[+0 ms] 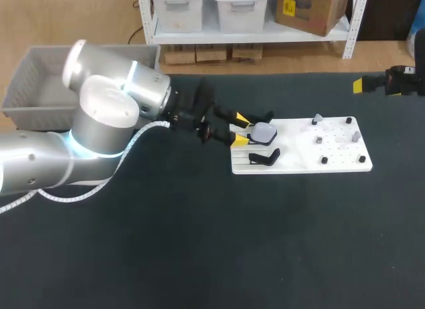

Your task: Pick up each earbud case from the left stands, insert the matching earbuds, close the lid, and place the case in the box.

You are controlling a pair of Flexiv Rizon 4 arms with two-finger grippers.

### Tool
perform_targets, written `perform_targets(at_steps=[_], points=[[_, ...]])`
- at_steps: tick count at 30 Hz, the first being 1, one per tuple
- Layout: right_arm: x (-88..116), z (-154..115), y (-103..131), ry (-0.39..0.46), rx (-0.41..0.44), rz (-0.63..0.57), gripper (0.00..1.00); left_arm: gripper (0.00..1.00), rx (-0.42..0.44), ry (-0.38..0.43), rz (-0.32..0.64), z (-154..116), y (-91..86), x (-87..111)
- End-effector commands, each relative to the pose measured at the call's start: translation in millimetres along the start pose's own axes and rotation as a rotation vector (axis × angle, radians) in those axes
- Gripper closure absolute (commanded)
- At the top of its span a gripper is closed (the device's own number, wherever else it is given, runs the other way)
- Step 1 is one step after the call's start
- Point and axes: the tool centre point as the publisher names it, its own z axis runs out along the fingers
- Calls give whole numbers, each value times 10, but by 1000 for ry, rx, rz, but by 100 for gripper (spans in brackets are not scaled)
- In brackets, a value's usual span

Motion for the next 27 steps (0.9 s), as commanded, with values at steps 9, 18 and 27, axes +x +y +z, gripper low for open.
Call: perform_targets(at_steps=[9, 18, 27], points=[[1, -1, -9, 0, -4, -1, 0, 45, 23, -4, 7, 101, 49, -20], [1, -1, -9, 0, -4, -1, 0, 50, 31, -6, 13, 134, 41, -35], [1, -1, -9, 0, -4, -1, 0, 51, 39, -6, 14, 175, 62, -14]])
